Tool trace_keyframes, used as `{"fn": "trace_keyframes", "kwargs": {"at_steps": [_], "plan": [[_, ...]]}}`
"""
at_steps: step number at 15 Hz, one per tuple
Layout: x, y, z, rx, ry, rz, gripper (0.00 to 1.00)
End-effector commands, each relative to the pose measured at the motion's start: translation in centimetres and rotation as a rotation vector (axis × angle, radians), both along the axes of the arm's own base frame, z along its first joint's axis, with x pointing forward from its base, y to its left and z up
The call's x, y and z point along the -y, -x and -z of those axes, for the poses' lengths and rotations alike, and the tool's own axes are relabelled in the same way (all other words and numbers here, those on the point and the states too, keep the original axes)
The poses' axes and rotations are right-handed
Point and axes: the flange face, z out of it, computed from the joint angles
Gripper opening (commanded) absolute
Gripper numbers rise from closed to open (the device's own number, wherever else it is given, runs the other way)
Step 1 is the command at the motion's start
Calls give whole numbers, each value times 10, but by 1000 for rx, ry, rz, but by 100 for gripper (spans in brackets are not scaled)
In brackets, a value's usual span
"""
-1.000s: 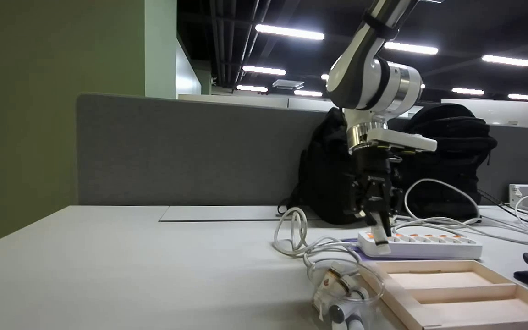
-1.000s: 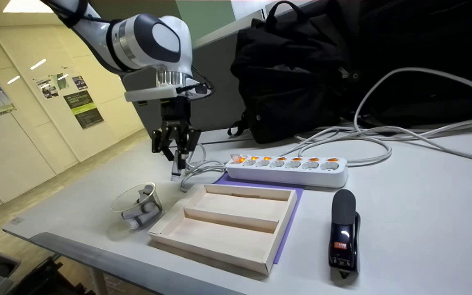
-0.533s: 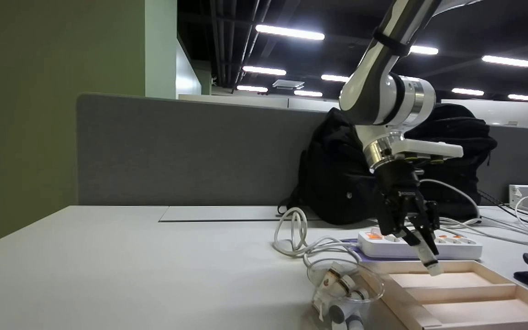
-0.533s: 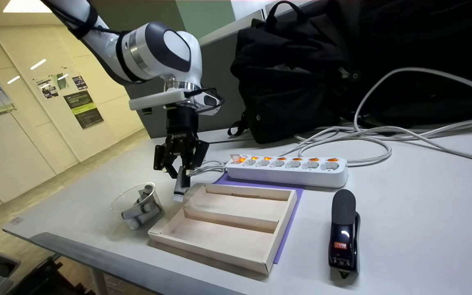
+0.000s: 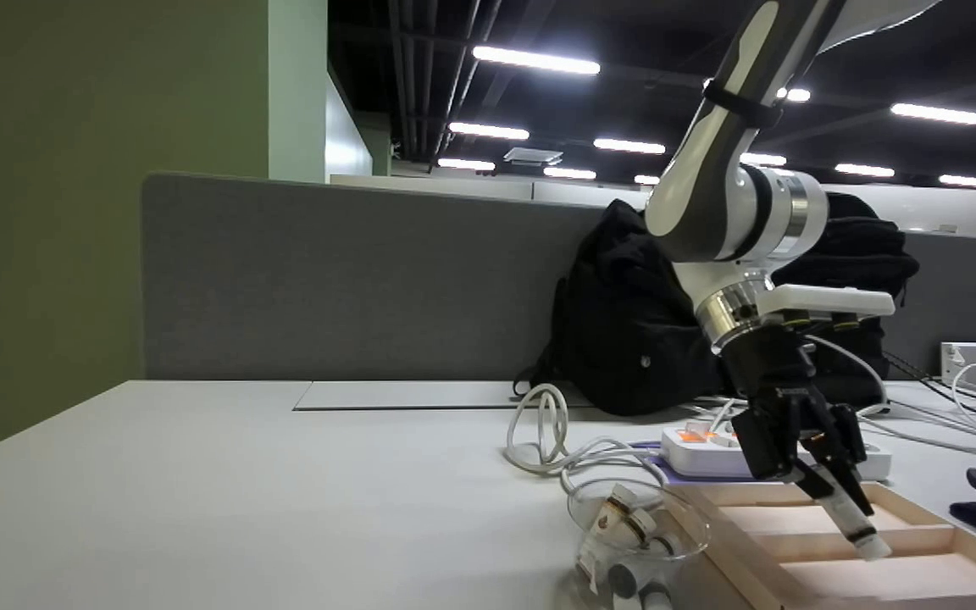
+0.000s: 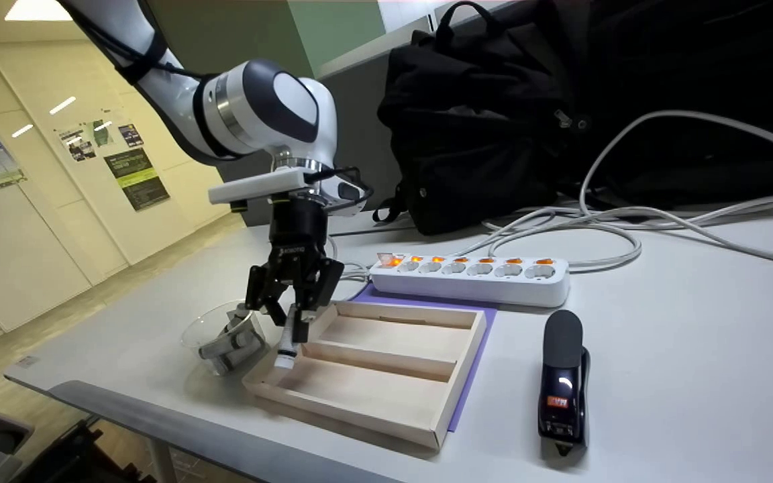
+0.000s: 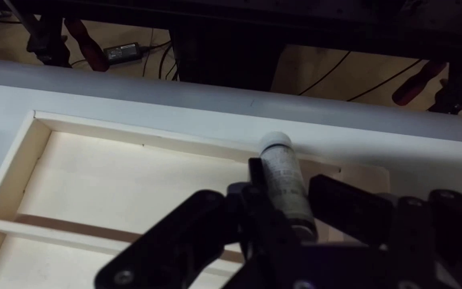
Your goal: Pick up one small bottle from the plastic bowl and put it in the wooden tray.
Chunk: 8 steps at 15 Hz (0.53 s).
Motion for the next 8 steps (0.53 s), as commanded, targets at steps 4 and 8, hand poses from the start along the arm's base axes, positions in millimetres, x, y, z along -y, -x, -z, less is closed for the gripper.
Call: {"fn": "trace_keyframes", "kwargs": {"at_steps": [4, 8], "plan": [[0, 10, 14, -40, 26, 0, 8], [0, 10, 21, -44, 22, 1, 8]]}}
